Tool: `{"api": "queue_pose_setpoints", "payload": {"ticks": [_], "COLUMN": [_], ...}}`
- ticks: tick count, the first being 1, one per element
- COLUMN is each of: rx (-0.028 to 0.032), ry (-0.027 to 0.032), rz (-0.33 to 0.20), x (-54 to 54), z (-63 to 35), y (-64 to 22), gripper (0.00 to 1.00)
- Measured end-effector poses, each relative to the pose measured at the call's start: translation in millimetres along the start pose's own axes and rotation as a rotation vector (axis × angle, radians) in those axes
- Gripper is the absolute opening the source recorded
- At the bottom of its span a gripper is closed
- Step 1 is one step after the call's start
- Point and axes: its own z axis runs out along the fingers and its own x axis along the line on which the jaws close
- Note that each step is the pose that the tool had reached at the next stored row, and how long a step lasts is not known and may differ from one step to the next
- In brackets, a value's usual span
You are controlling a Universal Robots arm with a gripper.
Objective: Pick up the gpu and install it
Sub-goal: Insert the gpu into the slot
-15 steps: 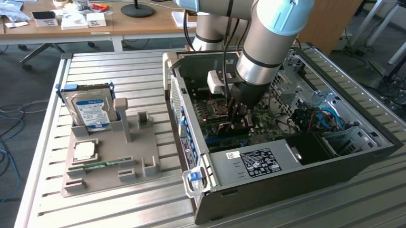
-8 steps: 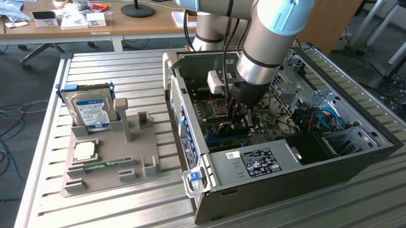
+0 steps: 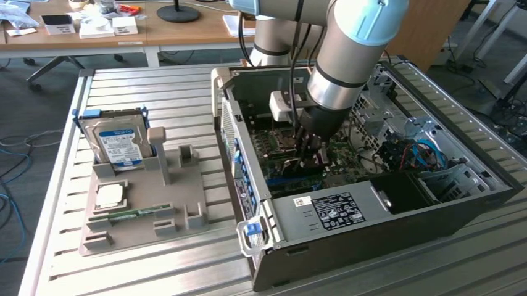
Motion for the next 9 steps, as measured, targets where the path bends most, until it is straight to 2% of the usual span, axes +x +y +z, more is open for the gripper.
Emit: {"api": "queue_pose_setpoints", "payload": {"ticks": [9], "rx": [0.0], "ry": [-0.0001], "rz": [0.0], "x": [0.0], "z": [-0.4], "y": [0.4], "gripper": [0.27]}}
